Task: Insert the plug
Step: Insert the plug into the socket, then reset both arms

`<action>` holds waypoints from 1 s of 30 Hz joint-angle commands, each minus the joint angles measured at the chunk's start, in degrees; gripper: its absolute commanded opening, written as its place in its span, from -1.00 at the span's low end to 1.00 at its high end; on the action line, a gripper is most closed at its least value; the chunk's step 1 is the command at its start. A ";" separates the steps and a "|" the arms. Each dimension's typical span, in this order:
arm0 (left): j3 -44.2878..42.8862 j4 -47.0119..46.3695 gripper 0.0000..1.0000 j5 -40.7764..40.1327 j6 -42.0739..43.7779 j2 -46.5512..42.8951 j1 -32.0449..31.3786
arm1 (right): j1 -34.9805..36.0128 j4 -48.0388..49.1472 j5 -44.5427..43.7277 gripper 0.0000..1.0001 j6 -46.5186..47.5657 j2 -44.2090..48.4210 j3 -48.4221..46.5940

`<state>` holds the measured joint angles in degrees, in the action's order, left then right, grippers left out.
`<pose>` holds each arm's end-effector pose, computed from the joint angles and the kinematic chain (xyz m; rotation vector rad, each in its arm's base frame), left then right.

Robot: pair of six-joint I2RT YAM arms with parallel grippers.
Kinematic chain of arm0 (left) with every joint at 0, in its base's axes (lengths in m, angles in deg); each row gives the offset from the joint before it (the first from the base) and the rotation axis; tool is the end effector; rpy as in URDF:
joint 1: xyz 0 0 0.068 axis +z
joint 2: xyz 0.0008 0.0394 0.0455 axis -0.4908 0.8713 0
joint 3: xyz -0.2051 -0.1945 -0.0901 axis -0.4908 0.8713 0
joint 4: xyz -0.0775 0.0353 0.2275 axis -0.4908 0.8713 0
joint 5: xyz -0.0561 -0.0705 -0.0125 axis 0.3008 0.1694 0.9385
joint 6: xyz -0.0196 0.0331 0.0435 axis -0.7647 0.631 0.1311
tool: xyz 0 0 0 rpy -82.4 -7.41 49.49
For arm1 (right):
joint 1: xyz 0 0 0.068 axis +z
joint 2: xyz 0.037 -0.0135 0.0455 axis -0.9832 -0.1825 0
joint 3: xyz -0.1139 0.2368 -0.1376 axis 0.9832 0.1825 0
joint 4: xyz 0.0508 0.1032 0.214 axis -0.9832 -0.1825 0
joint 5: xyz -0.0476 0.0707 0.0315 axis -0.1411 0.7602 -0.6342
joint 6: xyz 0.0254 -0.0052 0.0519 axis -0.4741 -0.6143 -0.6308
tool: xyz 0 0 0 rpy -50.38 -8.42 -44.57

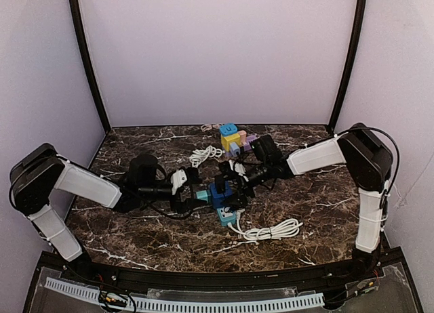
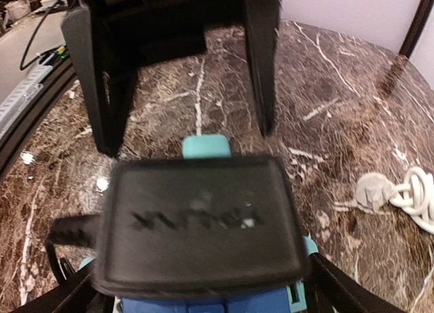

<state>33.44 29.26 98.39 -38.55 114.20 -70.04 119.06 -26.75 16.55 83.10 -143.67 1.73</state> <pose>0.2285 -0.2241 0.2029 1.3164 1.3449 -0.6854 0.2978 0.2886 0.1831 -1.6975 1.3568 1.0373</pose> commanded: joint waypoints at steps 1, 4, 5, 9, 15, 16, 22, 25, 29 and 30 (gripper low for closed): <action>1.88 13.22 0.49 -2.16 4.10 -7.58 0.87 | 0.35 -0.52 -10.46 0.97 -3.22 2.81 3.82; 2.69 18.46 0.49 -5.30 2.77 -11.52 2.16 | 0.25 0.96 -15.17 0.97 -4.15 5.70 6.18; 3.23 20.56 0.50 -5.84 2.41 -13.54 2.74 | 0.09 1.21 -17.39 0.97 -4.34 6.94 7.03; 5.08 24.06 0.54 -11.63 -0.55 -19.53 4.63 | -1.10 4.55 -28.00 0.97 -8.03 13.77 12.43; 9.44 21.32 0.61 -30.09 -5.10 -27.00 8.68 | -4.59 4.97 -46.02 0.97 -19.27 24.45 18.42; 10.17 21.19 0.62 -31.72 -5.96 -28.42 10.44 | -5.46 5.02 -48.56 0.97 -22.16 26.75 19.54; 15.11 22.16 0.67 -44.75 -14.09 -36.92 19.96 | -16.93 3.06 -60.07 0.97 -43.12 41.80 29.08; 18.65 21.86 0.67 -45.43 -18.87 -43.13 26.52 | -25.65 -1.36 -60.41 0.97 -52.22 48.56 33.16; 23.88 22.28 0.67 -44.75 -24.50 -50.78 36.03 | -31.47 -1.47 -65.58 0.97 -55.42 59.02 40.48; 25.54 22.37 0.67 -43.81 -24.67 -52.03 38.35 | -31.60 -0.80 -68.66 0.97 -56.15 61.42 42.16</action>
<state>54.40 49.96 55.66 -56.43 67.56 -37.86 88.87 -26.16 -43.42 35.56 -89.40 38.21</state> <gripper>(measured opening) 0.834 0.986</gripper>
